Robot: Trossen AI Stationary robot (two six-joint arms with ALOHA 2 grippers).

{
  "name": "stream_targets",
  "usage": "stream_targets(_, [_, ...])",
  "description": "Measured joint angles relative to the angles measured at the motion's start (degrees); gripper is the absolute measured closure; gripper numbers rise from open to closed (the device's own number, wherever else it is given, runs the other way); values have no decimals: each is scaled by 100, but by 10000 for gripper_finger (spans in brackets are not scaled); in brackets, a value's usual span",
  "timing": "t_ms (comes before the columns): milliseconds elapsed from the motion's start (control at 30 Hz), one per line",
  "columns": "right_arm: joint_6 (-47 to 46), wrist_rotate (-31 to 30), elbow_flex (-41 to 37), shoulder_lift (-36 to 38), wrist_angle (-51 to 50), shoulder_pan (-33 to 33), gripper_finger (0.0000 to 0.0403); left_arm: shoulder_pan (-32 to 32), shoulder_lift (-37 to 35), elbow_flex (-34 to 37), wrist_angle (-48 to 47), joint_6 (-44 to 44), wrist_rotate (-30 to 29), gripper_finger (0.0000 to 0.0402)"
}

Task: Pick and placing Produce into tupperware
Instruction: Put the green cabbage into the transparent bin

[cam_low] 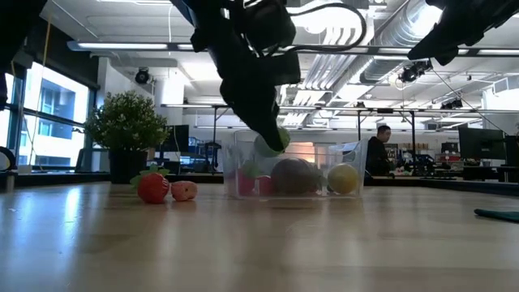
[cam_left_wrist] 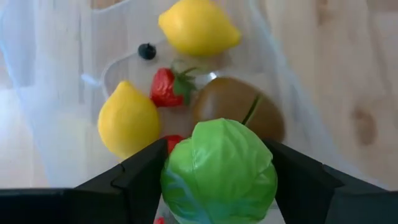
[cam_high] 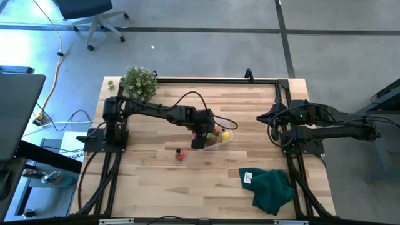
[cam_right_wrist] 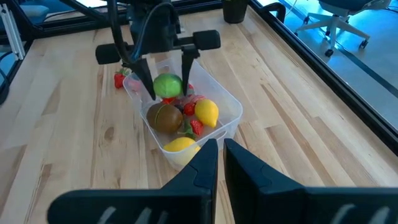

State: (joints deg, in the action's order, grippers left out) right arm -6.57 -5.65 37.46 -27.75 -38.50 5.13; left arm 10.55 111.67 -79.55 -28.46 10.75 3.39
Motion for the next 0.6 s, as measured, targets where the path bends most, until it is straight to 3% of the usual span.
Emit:
stream_targets(400, [1,0,1,1,0,-1,384,-4,132,-2,-355,98,-139,113])
stream_targets(600, [0,2,0,0,0,-2,384,-4,132,-109,-544,80,117,102])
